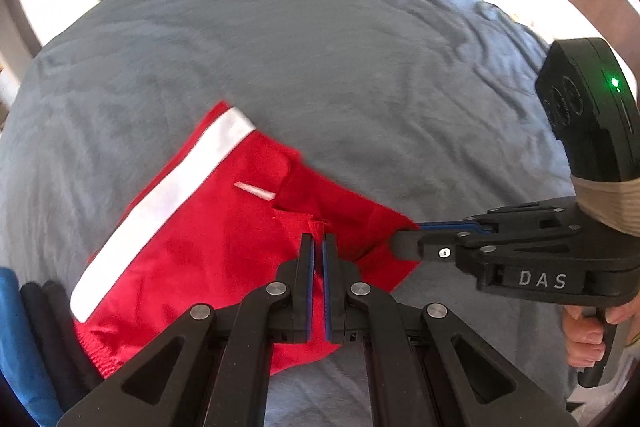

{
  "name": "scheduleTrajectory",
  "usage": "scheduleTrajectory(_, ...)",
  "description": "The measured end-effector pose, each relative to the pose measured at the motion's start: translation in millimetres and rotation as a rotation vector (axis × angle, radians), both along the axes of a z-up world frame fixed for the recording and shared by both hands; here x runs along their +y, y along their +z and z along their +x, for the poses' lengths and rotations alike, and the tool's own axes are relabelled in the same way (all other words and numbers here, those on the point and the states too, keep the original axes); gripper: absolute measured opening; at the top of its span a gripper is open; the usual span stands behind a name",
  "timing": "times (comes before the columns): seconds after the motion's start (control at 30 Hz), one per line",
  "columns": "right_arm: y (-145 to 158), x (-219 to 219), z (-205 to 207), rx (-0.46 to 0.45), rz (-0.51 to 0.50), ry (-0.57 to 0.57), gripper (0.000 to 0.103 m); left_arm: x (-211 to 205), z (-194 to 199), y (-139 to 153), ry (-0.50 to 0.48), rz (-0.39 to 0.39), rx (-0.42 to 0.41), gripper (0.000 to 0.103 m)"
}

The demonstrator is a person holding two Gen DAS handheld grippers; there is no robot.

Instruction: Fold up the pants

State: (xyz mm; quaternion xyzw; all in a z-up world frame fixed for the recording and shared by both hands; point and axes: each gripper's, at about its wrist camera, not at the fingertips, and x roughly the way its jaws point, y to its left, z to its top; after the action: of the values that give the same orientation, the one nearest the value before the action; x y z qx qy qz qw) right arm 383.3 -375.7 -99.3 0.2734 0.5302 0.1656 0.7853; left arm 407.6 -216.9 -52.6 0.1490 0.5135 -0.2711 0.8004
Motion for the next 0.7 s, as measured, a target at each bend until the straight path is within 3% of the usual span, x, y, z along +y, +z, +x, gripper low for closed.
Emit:
scheduleTrajectory(0.13,0.6,-5.2,-13.2,0.037,0.001,-0.04,0.008,-16.8,-10.2,-4.2,-0.056,-0.028,0.032,0.005)
scheduleTrajectory(0.37,-27.6,-14.7,-19.8,0.142,-0.027,-0.1,0.008,-34.3,-17.7,-19.1,-0.086,-0.053,0.096,0.007)
scheduleTrajectory(0.53,-30.5,-12.9,-29.8,0.167,-0.054,-0.094,0.008,-34.4,-27.4,-18.4,-0.091,-0.079,0.145,0.017)
scheduleTrajectory(0.6,-31.7,-14.6,-33.2,0.18,-0.053,-0.099,0.008,-28.9,-32.8,-15.1,-0.084,-0.08,0.15,0.035)
scheduleTrajectory(0.7,-32.9,-17.5,-39.1,0.199,-0.048,-0.102,0.009,-17.1,-43.3,-7.8,-0.071,-0.078,0.164,0.039)
